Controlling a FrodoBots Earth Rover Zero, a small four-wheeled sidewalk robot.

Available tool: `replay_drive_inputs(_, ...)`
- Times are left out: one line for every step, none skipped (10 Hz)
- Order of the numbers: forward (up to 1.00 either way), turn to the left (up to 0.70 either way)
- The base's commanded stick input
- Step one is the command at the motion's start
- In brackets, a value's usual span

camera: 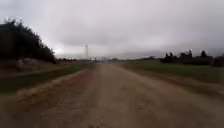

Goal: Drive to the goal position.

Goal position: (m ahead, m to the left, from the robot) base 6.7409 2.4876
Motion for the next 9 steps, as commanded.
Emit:
replay_drive_inputs(0.85,-0.01)
replay_drive_inputs(0.85,-0.08)
replay_drive_inputs(0.85,-0.15)
replay_drive_inputs(0.73,0.00)
replay_drive_inputs(0.28,0.00)
replay_drive_inputs(0.05,0.00)
replay_drive_inputs(0.05,0.00)
replay_drive_inputs(0.05,0.00)
replay_drive_inputs(0.85,0.00)
